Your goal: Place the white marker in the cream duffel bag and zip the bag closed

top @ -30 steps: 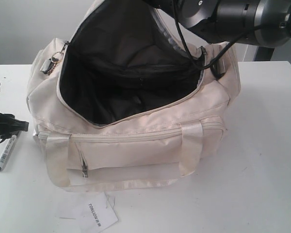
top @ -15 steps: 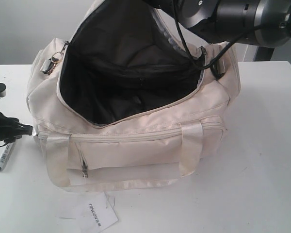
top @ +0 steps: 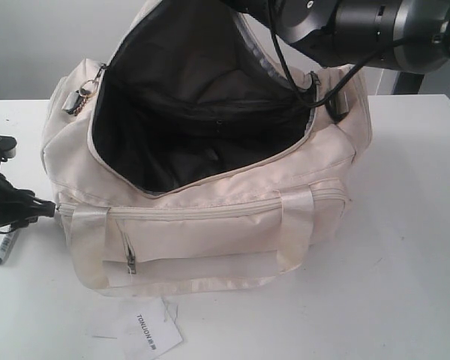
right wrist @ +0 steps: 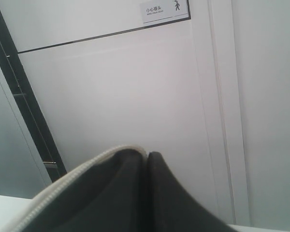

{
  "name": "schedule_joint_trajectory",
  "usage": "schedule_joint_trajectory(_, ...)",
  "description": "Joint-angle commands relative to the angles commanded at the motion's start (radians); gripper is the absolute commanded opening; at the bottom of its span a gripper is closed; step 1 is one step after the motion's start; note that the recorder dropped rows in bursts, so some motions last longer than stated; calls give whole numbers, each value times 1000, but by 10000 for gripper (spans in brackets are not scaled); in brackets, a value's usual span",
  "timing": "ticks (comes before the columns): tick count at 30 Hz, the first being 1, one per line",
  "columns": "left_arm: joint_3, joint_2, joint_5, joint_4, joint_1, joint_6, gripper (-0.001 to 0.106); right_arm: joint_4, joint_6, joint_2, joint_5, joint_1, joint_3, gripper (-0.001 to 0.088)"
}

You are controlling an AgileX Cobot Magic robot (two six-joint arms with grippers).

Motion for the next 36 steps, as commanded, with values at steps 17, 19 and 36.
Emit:
schedule_joint_trajectory(17,0,21,45,0,0,0,3,0,0,0,0,0,0,0)
schedule_joint_trajectory(19,0,21,67,0,0,-2,0,0,0,0,0,0,0,0)
schedule_joint_trajectory(36,0,-131,128,-4,28,-27,0,0,0,0,0,0,0,0)
